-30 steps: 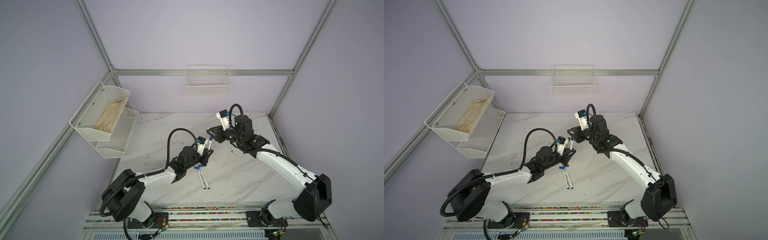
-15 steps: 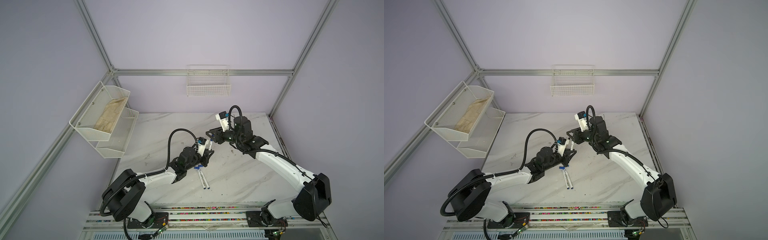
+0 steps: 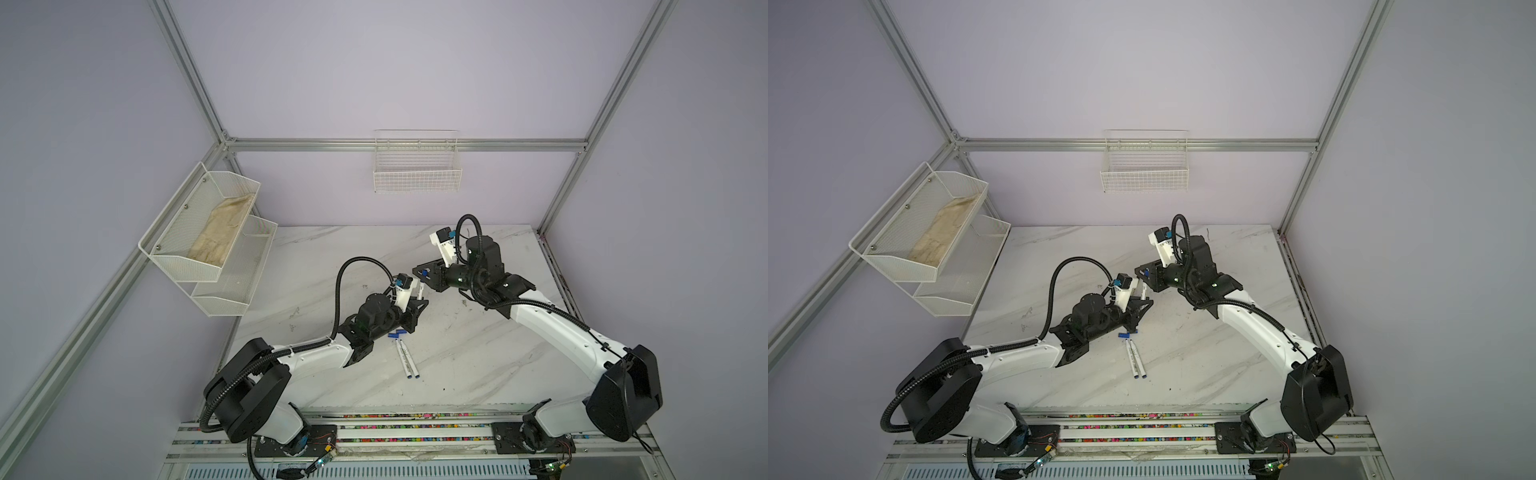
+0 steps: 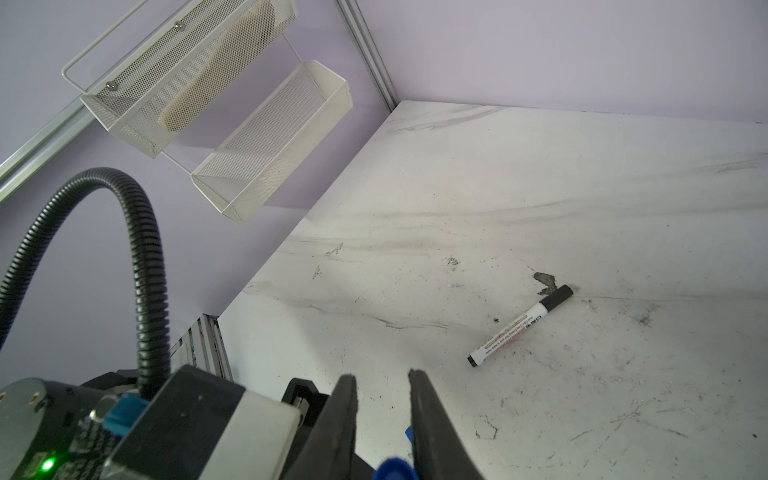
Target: Insert the pens into the pen caps
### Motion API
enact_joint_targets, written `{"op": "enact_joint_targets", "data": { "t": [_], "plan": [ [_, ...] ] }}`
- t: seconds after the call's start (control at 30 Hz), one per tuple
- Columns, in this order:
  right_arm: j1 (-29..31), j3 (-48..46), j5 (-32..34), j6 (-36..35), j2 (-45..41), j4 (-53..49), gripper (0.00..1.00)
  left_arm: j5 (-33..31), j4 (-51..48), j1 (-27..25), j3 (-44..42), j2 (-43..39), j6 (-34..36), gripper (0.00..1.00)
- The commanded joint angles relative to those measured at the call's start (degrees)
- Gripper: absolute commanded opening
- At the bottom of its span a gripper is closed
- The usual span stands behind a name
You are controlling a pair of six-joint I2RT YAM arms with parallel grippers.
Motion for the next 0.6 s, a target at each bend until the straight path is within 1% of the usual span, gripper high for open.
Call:
{"op": "enact_joint_targets", "data": {
  "t": [0.0, 0.03, 0.13, 0.17, 0.23, 0.3, 0.33, 0.4, 0.43, 0.5, 0.57],
  "plan": [
    [0.0, -1.0, -1.9, 0.1, 0.5, 0.1, 0.19, -0.4, 3.3, 0.1, -2.0, -0.9, -0.6, 0.00],
    [-0.1, -1.2, -1.9, 0.1, 0.5, 0.0, 0.16, -0.6, 3.6, 0.0, -2.0, -1.1, -0.8, 0.00],
    [0.0, -2.4, -3.0, 0.1, 0.7, -0.2, 0.02, -0.9, 6.4, 0.1, -1.9, -1.9, -1.6, 0.00],
    [-0.1, -2.8, -3.7, 0.1, 0.8, -0.4, 0.00, -1.4, 7.6, 0.1, -1.7, -2.3, -2.2, 0.00],
    [-0.1, -3.4, -5.1, 0.4, 1.5, -0.7, 0.00, -2.0, 10.0, 0.7, -0.8, -3.0, -3.2, 0.00],
    [-0.1, -3.0, -5.6, -0.1, 2.8, -3.0, 0.00, -2.0, 13.3, 2.3, 0.4, -3.0, -4.9, 0.00],
    [0.0, -2.2, -5.4, -2.2, 3.6, -5.8, 0.00, -1.9, 15.0, 3.3, 0.9, -4.8, -6.0, 0.00],
    [0.0, -0.8, -4.6, -5.7, 5.6, -11.6, 0.00, -0.9, 19.7, 6.5, 1.8, -5.8, -9.6, 0.00],
    [-0.1, -0.7, -6.1, -6.4, 6.3, -13.2, 0.00, -0.1, 22.4, 8.4, 2.0, -6.2, -11.8, 0.00],
    [-0.1, -1.2, -8.7, -5.3, 6.5, -13.9, 0.00, 1.4, 26.6, 12.5, 2.2, -6.9, -15.8, 0.00],
    [-0.4, -1.2, -12.8, -3.9, 7.1, -14.8, 0.00, 3.4, 29.8, 16.1, 2.4, -7.5, -19.2, 0.00]
  ]
}}
